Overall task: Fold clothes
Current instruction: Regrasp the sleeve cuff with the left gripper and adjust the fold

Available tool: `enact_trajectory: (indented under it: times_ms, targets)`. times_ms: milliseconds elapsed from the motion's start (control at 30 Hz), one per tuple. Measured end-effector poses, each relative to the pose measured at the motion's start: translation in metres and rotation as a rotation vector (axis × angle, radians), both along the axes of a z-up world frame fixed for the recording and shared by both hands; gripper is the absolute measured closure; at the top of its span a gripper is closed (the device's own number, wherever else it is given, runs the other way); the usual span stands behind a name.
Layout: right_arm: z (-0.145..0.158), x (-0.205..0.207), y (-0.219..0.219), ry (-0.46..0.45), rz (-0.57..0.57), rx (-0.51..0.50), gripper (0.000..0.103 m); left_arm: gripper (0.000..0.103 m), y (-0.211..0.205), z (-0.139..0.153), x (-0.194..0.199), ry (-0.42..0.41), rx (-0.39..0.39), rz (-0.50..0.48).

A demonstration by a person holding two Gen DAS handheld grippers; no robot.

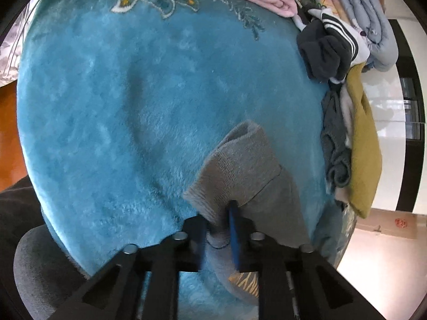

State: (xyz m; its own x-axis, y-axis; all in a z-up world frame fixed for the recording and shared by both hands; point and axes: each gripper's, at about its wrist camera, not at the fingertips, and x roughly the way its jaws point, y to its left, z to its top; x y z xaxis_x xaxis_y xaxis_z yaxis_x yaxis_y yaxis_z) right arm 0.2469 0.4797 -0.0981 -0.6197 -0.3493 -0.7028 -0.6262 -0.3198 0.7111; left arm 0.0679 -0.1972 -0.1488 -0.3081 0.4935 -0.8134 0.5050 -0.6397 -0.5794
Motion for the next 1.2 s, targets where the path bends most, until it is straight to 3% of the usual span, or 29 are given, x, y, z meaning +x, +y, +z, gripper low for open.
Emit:
enact_trajectory:
  times_ms: [33, 67, 167, 267, 367, 433, 500, 567, 667, 733, 900, 1033, 1100, 1200]
  targets:
    - [0.001, -0.005, -0.001, 0.001, -0.022, -0.017, 0.054, 0.097, 0.000, 0.004, -0.001, 0.011, -0.008, -0.002]
    - [0.003, -0.010, -0.001, -0.003, -0.041, -0.033, 0.083, 0.097, -0.001, 0.014, -0.005, 0.041, -0.019, -0.008]
    - [0.034, -0.029, 0.001, 0.001, 0.015, 0.042, 0.087, 0.098, -0.002, 0.047, -0.016, 0.142, -0.056, -0.031]
    - [0.095, -0.031, 0.006, 0.141, 0.043, 0.152, 0.088, 0.098, -0.010, 0.101, -0.025, 0.315, -0.079, -0.034]
    - [0.163, -0.011, 0.005, 0.270, 0.080, 0.322, 0.088, 0.098, -0.023, 0.137, -0.022, 0.430, -0.109, -0.053]
    - [0.182, 0.017, 0.004, 0.293, 0.079, 0.411, 0.088, 0.098, -0.036, 0.139, -0.013, 0.435, -0.153, -0.062]
    - [0.171, 0.042, 0.007, 0.223, 0.072, 0.456, 0.088, 0.098, -0.048, 0.112, -0.008, 0.341, -0.186, -0.067]
    - [0.121, 0.074, 0.021, 0.029, 0.023, 0.439, 0.088, 0.098, -0.057, 0.076, -0.006, 0.218, -0.165, -0.070]
    - [0.045, 0.117, 0.030, -0.163, -0.121, 0.274, 0.088, 0.098, -0.055, 0.035, 0.006, 0.104, -0.162, -0.082]
    - [0.021, 0.128, 0.026, -0.224, -0.122, 0.246, 0.088, 0.098, -0.051, 0.028, 0.009, 0.090, -0.183, -0.088]
    - [0.028, 0.118, 0.034, -0.225, -0.097, 0.263, 0.084, 0.098, -0.053, 0.036, 0.006, 0.103, -0.171, -0.084]
    - [0.051, 0.109, 0.053, -0.217, -0.160, 0.363, 0.060, 0.095, -0.047, 0.052, 0.010, 0.114, -0.199, -0.107]
    - [0.061, 0.106, 0.066, -0.174, -0.177, 0.373, 0.060, 0.091, -0.046, 0.058, 0.003, 0.096, -0.223, -0.092]
    - [0.060, 0.070, 0.069, -0.095, -0.141, 0.339, 0.060, 0.074, -0.045, 0.072, 0.003, 0.111, -0.237, -0.051]
